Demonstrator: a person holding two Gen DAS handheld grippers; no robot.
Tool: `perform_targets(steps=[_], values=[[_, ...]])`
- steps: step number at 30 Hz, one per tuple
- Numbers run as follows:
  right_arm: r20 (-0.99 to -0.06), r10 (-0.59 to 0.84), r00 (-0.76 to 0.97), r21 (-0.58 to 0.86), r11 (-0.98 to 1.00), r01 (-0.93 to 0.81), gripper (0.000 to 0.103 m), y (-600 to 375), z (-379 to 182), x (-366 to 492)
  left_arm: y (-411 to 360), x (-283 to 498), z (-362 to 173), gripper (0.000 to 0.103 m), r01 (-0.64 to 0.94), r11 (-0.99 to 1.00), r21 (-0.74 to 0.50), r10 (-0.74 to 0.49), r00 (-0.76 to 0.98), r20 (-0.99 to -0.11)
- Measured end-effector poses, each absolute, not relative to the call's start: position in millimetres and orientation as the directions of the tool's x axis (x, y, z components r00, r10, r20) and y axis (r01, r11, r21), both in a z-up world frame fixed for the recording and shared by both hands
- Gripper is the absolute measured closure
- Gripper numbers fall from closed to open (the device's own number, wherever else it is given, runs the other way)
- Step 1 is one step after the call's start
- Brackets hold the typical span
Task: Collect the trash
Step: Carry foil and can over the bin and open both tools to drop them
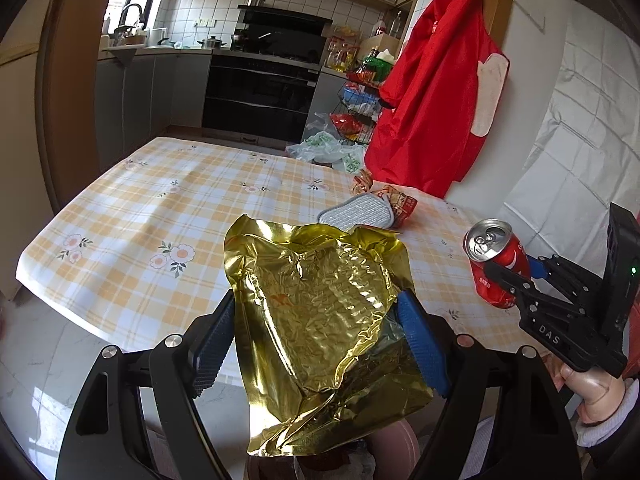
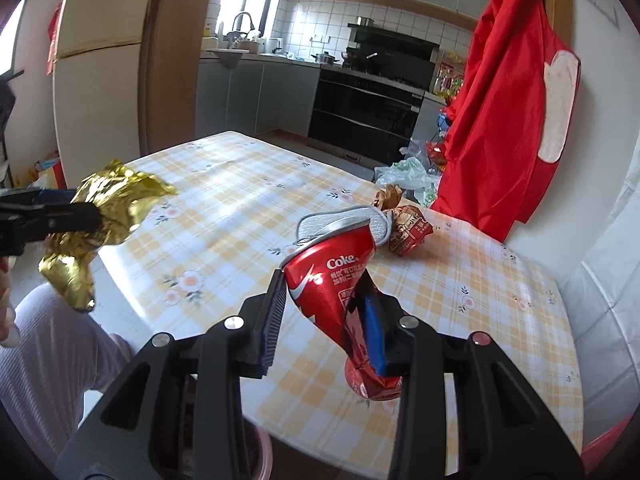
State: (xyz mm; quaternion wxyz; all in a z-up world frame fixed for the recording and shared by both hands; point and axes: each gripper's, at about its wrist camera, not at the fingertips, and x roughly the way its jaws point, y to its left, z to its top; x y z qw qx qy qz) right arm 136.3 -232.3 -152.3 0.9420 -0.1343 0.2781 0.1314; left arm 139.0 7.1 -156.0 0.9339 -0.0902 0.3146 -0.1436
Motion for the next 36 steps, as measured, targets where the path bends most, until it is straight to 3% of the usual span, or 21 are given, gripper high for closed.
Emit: perform_targets(steps=[15,24,36], values=[[-0.535,0.240,0.810,-0.087,0.938,-0.335,0.065,-204,-133,25,34,70,-147,0.026,0.211,0.933,-0.291,-0.340,0.779,-0.527],[-0.580,0.289,0.761,-0.044,0.923,-0.383,0.065,-186,-141,14,48,56,-137,0.026,0.196,0.933,-0.302,-0.330,0.802,-0.498],[-0.629,0.324,0.707,0.039,0.921,-0.387,0.062,-182,-162,27,45,62,-148,0.026,0.186,0.934,-0.306,-0.330,0.780,-0.532]])
